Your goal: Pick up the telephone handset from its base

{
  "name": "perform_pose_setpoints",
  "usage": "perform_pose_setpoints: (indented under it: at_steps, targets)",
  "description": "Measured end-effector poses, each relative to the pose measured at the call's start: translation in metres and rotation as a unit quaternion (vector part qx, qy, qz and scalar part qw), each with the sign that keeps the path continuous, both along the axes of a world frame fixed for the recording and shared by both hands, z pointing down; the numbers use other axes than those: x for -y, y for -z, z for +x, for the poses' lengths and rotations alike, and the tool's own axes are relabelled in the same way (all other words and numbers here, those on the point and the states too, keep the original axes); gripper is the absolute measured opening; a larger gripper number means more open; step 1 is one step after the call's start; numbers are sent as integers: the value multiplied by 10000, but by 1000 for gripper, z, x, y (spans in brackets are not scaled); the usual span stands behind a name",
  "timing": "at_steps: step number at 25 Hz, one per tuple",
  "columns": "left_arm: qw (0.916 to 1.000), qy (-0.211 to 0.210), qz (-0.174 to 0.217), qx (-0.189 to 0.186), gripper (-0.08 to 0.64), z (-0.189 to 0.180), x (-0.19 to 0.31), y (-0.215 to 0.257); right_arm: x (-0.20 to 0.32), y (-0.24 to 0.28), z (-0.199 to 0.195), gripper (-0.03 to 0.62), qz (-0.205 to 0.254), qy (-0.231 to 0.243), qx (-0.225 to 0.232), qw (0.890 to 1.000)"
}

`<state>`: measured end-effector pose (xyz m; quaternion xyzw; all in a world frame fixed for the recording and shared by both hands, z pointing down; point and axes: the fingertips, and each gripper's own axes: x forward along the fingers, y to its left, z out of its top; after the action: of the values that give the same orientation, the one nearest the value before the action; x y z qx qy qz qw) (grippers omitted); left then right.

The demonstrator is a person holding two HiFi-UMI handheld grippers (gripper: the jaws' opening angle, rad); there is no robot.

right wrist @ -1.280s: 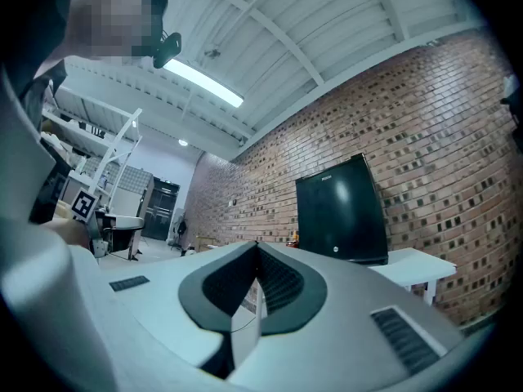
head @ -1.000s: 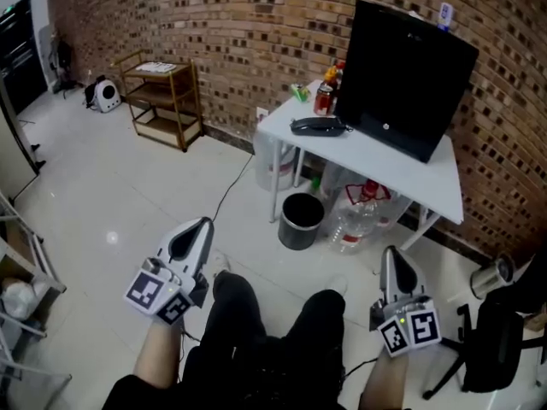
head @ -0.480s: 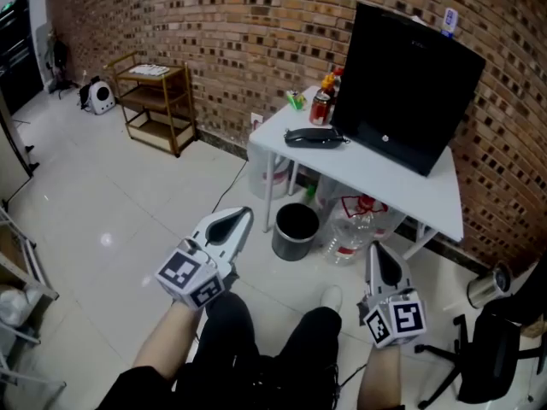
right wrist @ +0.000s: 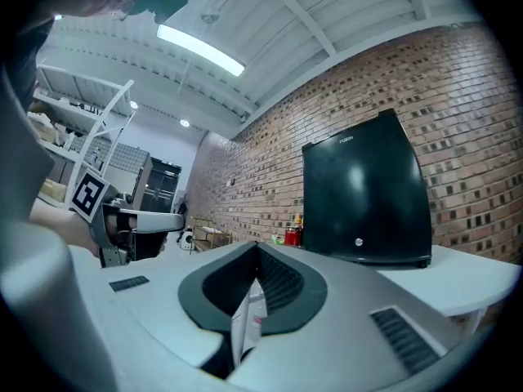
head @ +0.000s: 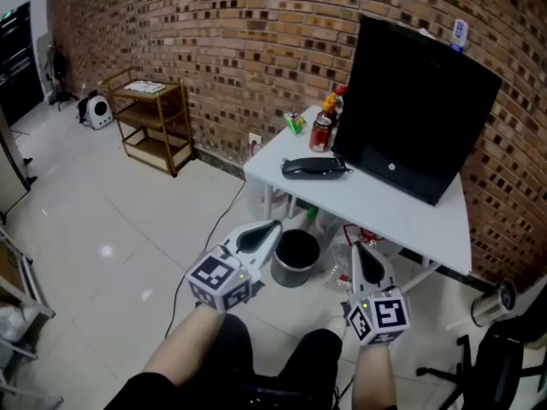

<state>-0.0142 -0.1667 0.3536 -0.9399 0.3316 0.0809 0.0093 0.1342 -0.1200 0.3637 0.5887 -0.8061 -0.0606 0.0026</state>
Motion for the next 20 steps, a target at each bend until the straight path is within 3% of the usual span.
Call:
perform_pose_setpoints:
  at_steps: [6, 16, 20]
  targets:
    - [9992, -169, 240, 286, 14, 18, 38, 6, 36, 2, 6, -2, -119, -14, -48, 9999]
    - [9986, -356, 221, 321, 14, 29, 103, 15, 104, 6, 14, -2, -177, 141, -83, 9997]
    - [9968, -484, 291, 569, 14, 37, 125, 24, 122, 16, 18, -2, -33, 251, -127, 9996]
